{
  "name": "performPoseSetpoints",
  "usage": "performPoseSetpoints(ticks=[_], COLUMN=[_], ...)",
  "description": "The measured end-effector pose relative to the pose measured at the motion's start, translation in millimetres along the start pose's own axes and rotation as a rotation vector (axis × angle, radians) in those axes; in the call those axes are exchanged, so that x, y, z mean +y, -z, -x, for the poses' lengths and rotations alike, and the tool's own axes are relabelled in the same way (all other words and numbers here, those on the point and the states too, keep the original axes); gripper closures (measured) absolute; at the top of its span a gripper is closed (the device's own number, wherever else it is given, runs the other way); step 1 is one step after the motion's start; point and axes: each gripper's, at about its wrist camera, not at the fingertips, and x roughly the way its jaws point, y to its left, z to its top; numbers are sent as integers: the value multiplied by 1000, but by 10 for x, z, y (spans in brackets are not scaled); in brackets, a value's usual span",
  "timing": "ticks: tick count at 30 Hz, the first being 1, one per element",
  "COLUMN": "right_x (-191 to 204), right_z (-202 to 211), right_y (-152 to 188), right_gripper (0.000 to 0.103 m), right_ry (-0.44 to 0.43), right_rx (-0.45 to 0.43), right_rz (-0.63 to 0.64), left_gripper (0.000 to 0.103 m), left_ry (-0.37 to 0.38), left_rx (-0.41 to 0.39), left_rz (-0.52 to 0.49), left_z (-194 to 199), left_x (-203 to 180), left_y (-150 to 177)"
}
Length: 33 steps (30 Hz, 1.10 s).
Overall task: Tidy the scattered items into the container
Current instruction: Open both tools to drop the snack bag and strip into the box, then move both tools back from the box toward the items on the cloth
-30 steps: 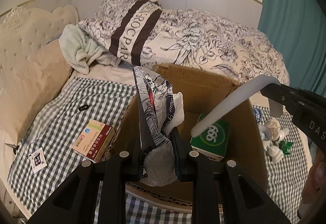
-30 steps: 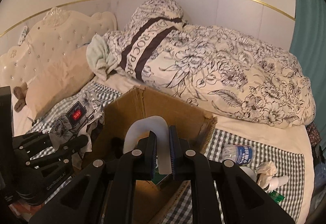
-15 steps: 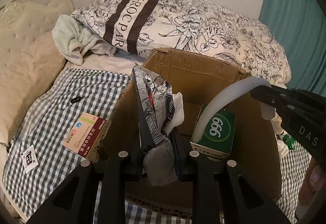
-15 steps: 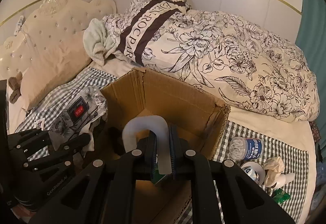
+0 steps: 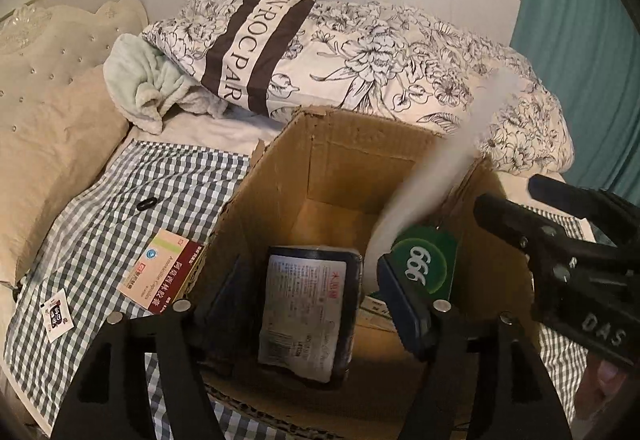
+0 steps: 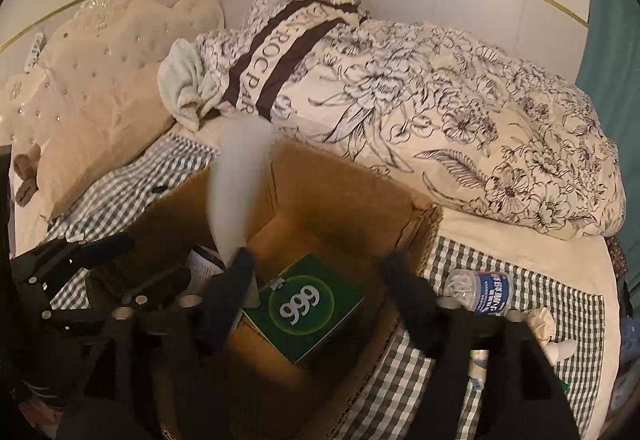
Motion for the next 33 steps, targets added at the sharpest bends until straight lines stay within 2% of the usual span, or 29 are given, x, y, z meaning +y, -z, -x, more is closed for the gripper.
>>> performPoseSetpoints(ticks=[19,29,33], right_x=[-572,-1011,-1200], right_z=[599,1055,1254], right_y=[137,223,264], right_gripper=[26,23,17], right_ry=[38,85,118], right_rx=[-67,-115,-134], right_rz=[-101,-152,-173], left_gripper=[28,19,14], left_ry=[-9,2,18], left_rx=[-59,-128,-162], left_rz=[-91,-132,-131], left_z=[353,656,794], left_x=[-508,-932,-1101], left_y=[-130,-227,-287])
